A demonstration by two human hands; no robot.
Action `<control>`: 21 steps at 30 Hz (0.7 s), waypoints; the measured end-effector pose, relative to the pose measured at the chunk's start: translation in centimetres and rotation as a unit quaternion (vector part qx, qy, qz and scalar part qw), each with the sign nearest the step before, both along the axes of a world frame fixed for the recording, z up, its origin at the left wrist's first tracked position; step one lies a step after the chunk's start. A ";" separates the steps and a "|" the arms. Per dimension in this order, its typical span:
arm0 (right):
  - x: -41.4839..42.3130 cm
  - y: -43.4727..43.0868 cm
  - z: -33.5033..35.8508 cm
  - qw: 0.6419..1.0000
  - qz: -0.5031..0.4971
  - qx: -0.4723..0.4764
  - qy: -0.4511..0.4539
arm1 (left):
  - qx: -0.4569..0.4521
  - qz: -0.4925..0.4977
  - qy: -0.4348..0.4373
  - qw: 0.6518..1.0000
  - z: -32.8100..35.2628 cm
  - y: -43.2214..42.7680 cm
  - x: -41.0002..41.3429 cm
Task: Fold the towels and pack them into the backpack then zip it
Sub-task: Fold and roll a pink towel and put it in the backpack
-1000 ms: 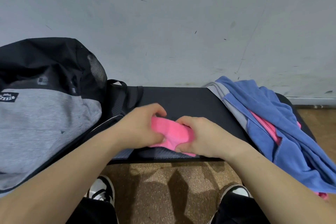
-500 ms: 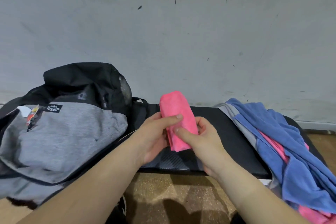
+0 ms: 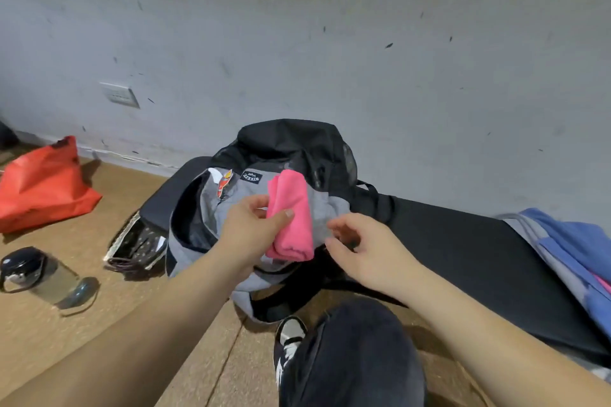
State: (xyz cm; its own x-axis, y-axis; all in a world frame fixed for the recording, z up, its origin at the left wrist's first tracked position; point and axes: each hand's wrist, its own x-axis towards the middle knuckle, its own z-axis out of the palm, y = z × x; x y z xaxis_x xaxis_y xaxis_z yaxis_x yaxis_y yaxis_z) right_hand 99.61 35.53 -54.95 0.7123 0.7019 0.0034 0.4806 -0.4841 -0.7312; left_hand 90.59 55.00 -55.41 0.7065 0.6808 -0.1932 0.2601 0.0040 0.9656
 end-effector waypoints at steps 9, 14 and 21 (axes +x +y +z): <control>-1.5 10.9 -4.6 0.916 0.160 -0.312 -0.195 | 0.020 0.055 0.042 0.997 -1.8 7.7 -8.0; 0.8 11.6 -3.1 0.958 0.100 -0.231 -0.134 | 0.037 0.036 0.063 0.997 -2.5 8.8 -9.9; 8.6 13.5 6.2 0.975 -0.118 0.022 0.188 | 0.037 0.107 0.057 0.992 -1.5 10.0 -7.6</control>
State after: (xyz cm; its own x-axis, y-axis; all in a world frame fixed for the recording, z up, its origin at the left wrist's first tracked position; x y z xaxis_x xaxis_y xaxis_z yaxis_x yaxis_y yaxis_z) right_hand 108.16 49.04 -48.71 0.8108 0.5231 -0.2627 0.0539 -0.5137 -0.8563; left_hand 83.03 64.98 -56.91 0.5209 0.8280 -0.2076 0.3680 0.0016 0.9298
